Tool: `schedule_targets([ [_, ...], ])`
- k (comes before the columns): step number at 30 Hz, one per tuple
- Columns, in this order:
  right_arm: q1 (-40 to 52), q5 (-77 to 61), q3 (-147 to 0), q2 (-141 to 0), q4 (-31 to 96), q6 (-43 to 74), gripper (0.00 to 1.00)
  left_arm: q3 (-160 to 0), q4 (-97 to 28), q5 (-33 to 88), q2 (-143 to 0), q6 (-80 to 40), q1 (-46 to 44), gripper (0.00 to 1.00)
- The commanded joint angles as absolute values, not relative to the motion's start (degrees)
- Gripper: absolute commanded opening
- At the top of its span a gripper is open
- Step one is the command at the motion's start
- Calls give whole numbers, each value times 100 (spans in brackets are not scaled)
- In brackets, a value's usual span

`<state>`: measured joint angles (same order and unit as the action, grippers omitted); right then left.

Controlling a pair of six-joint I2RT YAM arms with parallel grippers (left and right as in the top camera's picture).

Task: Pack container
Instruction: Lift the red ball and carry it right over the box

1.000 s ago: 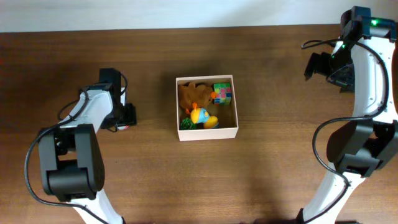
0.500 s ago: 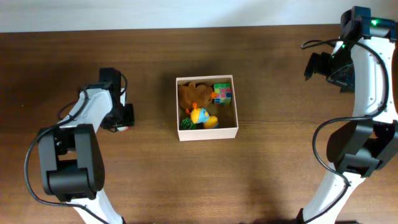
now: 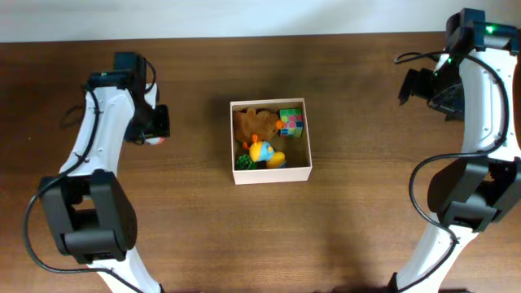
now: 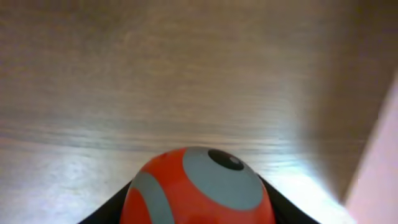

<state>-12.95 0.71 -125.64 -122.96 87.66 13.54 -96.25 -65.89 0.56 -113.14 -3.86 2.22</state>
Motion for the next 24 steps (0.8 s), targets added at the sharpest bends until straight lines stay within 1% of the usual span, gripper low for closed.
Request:
schedule_targets([
  [1,-1315,62,-12643,-12250,8764,1358,99,-10134,-6803,683,-11345,-62,30,46],
  [8,-1315,62,-12643,-12250,8766,1358,99,-10678,-7192,799,-11345,486,-738,46],
  [24,-1315,62,-12643,-12250,8766,1358,99,-10934,-7266,788,-11345,1194,-3282,46],
])
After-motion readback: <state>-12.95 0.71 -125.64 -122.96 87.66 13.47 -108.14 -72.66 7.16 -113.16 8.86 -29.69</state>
